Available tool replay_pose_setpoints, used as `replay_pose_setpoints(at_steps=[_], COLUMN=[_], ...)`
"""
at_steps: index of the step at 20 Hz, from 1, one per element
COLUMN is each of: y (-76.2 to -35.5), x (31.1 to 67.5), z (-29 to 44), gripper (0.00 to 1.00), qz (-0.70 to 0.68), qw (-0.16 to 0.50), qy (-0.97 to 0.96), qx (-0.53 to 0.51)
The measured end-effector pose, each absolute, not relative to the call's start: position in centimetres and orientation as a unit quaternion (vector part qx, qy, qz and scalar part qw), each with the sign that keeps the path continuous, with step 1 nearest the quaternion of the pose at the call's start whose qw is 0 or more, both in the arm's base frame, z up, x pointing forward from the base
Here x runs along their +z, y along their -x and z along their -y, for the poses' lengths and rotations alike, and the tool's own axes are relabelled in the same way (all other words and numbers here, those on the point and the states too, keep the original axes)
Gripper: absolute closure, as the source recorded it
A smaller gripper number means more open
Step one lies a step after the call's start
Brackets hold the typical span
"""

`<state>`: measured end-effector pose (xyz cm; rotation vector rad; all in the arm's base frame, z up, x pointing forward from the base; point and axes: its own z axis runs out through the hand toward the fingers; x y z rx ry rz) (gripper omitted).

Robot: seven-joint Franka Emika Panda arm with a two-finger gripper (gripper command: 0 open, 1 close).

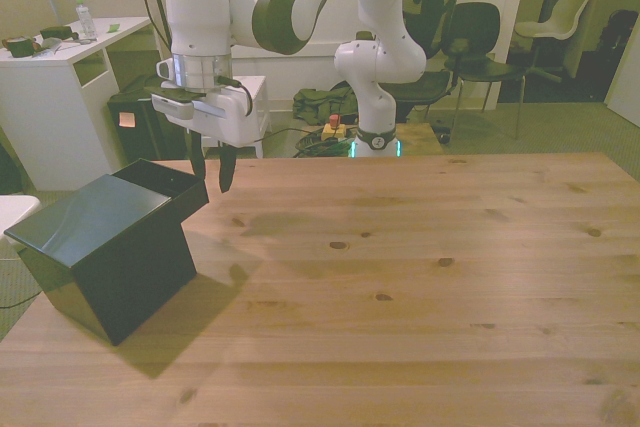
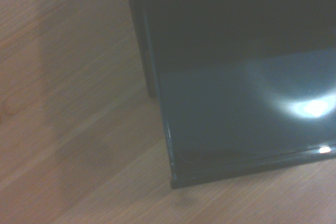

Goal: Close the top drawer

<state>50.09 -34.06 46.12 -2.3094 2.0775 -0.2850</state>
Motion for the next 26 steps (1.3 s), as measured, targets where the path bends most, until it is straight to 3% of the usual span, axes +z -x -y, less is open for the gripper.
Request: replay_pose_setpoints(at_steps=[26], y=[-52.1], x=[48.8], z=[37.4], gripper=[1.0], qz=[-0.688], qw=[0.022], qy=[0.72], qx=[-0.085])
